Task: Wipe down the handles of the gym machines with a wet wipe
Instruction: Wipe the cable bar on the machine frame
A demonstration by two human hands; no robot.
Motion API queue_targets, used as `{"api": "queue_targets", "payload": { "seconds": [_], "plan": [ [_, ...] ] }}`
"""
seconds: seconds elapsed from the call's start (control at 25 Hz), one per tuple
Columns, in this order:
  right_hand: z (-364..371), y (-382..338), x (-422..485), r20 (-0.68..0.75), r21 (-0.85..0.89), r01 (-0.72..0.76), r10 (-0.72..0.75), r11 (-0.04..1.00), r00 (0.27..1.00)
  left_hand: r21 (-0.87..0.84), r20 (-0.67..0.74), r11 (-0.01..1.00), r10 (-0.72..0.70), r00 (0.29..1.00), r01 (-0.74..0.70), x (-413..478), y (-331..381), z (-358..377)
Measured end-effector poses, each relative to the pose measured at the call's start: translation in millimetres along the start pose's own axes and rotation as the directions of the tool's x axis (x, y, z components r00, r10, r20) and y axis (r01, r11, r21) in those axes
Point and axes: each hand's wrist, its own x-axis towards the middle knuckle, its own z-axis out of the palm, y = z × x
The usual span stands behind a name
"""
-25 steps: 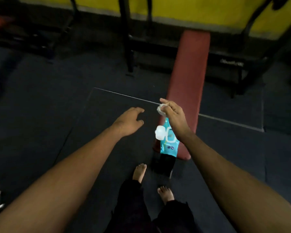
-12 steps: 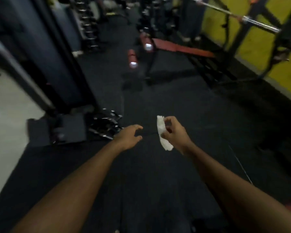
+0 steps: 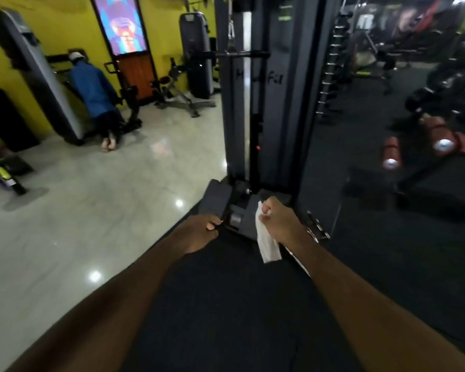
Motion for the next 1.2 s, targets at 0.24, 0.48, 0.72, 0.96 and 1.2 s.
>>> {"api": "queue_targets", "payload": {
  "seconds": [0.24,0.48,0.72,0.96,1.2],
  "plan": [
    [66.3,-102.2,133.5,-0.043,0.071,0.192,-0.189,0.979,0.981,0.007,-0.208,1.0,-0.023,0.978,0.026,78.4,-80.0,-112.8],
    [103.5,-157.3,303.3,-0.262,0.069,0.313,-0.285,0.947,0.922,0.094,-0.428,0.995,0.066,0.901,-0.028,222.3,-109.5,-217.2],
    [86.5,-240.8,464.4,-0.409,0.178,0.369,-0.272,0.912,0.871,0.142,-0.614,0.977,0.211,0.76,-0.157,382.3,-87.0,-326.9],
    [79.2,-286.5,576.1,-0.641,0.179,0.492,-0.279,0.852,0.715,0.282,-0.69,0.921,0.389,0.61,-0.269,512.3,-80.4,-402.7],
    [92.8,-329.3,659.7,-0.84,-0.018,0.567,-0.32,0.823,0.437,0.323,-0.626,0.82,0.559,0.543,-0.472,600.3,-105.6,-446.6]
  ]
}}
